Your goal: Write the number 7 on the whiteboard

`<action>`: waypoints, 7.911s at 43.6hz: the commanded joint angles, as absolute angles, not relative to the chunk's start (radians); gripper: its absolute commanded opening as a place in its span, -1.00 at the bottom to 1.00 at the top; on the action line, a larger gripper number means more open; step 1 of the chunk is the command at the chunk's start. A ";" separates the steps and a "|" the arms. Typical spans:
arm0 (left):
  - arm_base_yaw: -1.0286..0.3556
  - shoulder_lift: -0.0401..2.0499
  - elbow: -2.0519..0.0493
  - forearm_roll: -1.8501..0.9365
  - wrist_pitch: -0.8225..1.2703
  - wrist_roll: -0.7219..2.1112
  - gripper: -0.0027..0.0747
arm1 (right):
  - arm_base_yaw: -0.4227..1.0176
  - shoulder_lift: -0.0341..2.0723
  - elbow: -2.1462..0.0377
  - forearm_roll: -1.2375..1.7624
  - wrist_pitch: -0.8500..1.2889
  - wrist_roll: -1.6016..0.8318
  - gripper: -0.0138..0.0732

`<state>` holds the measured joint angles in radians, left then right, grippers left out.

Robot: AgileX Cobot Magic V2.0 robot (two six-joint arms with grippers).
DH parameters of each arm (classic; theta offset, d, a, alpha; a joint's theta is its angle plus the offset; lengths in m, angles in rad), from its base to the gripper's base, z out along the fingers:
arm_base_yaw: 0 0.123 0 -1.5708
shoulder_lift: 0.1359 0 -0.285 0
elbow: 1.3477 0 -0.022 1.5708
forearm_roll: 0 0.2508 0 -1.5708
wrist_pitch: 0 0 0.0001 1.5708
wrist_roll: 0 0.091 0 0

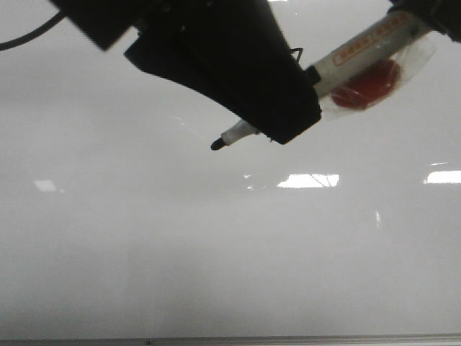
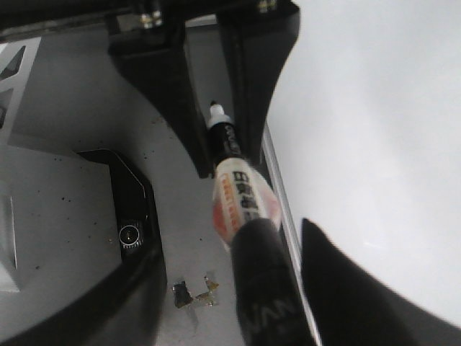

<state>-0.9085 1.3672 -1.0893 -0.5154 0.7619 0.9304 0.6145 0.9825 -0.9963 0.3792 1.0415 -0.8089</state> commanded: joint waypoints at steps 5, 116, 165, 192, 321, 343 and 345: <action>-0.899 1.322 -1.127 -0.368 0.724 0.737 -0.78 | 0.571 0.907 -1.064 0.272 1.070 -0.657 0.68; -0.013 1.214 -0.949 0.035 0.453 -0.034 0.12 | 0.490 0.793 -1.062 -0.081 1.088 -0.097 0.68; -0.541 0.568 -0.694 -0.012 0.657 0.051 -0.37 | 0.492 0.500 -0.843 -0.086 1.029 0.018 0.11; -0.541 0.570 -0.694 -0.014 0.657 0.058 -0.98 | 0.492 0.500 -0.843 -0.085 1.020 0.018 -0.84; 0.011 -0.018 0.019 -0.041 -0.132 0.058 -0.98 | 0.237 0.327 -0.683 -0.083 0.704 0.018 -0.84; 0.011 -0.018 0.019 -0.041 -0.132 0.058 -0.98 | -0.026 -0.013 -0.118 -0.081 0.110 0.018 -0.84; 0.011 -0.018 0.019 -0.041 -0.132 0.058 -0.98 | -0.027 -0.025 -0.094 -0.081 0.096 0.018 -0.84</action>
